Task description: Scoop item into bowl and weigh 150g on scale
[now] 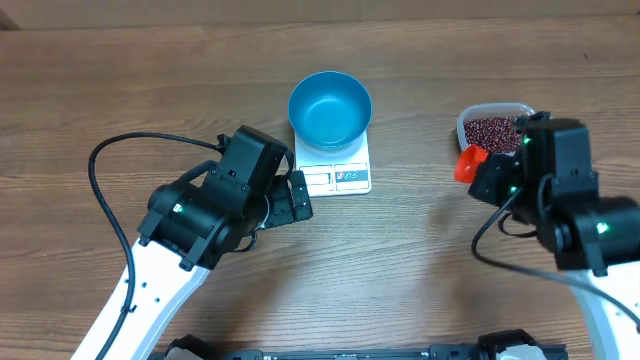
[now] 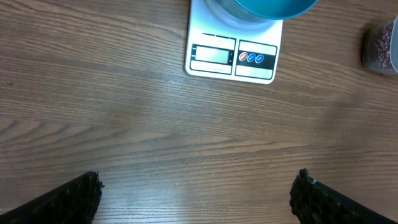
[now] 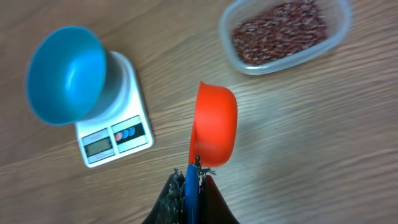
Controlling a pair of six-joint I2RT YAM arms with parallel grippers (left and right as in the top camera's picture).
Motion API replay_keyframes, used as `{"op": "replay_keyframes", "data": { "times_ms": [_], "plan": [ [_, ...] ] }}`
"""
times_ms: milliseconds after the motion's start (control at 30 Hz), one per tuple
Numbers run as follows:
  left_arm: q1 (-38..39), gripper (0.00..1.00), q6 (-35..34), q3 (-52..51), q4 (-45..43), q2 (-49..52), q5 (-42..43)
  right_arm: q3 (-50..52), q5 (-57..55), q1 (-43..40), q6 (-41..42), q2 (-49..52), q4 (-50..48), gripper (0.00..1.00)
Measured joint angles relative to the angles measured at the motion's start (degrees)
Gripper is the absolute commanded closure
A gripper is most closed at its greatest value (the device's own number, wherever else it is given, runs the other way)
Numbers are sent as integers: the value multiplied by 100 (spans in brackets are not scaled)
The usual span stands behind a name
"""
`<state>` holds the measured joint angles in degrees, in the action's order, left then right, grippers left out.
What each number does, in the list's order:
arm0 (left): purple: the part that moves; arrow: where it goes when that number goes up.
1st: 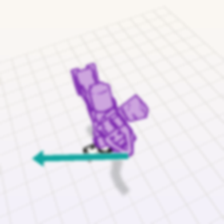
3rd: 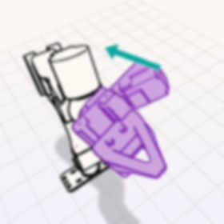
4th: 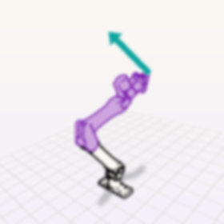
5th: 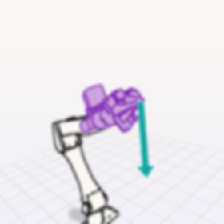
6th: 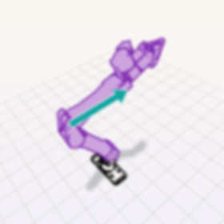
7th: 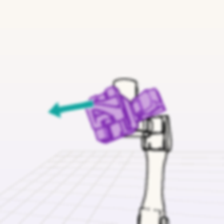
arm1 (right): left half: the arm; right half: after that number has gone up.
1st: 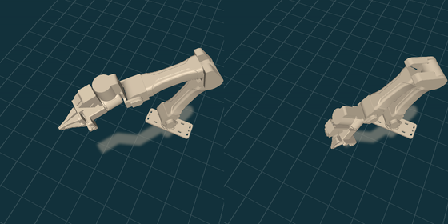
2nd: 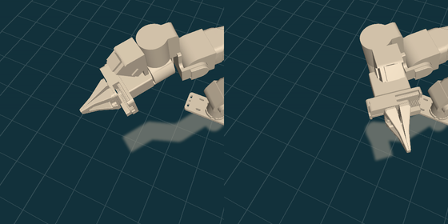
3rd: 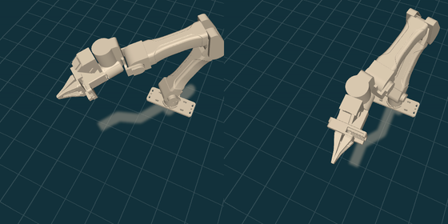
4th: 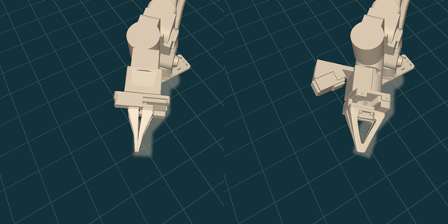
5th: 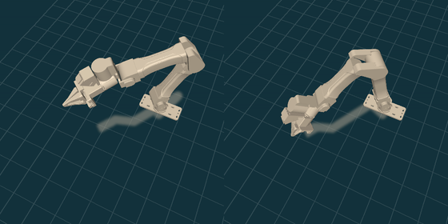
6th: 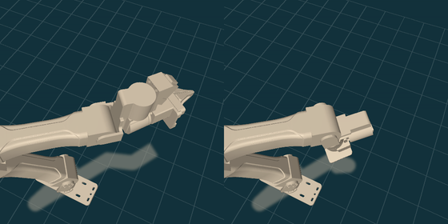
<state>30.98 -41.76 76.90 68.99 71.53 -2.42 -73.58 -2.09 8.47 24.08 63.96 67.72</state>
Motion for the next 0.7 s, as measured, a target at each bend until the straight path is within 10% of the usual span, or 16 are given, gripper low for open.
{"op": "replay_keyframes", "data": {
  "times_ms": [700],
  "plan": [
    [0,0,0,0,0,164,-2,-1084,-1373,-127,-1032,1480,420,96]
  ]
}}
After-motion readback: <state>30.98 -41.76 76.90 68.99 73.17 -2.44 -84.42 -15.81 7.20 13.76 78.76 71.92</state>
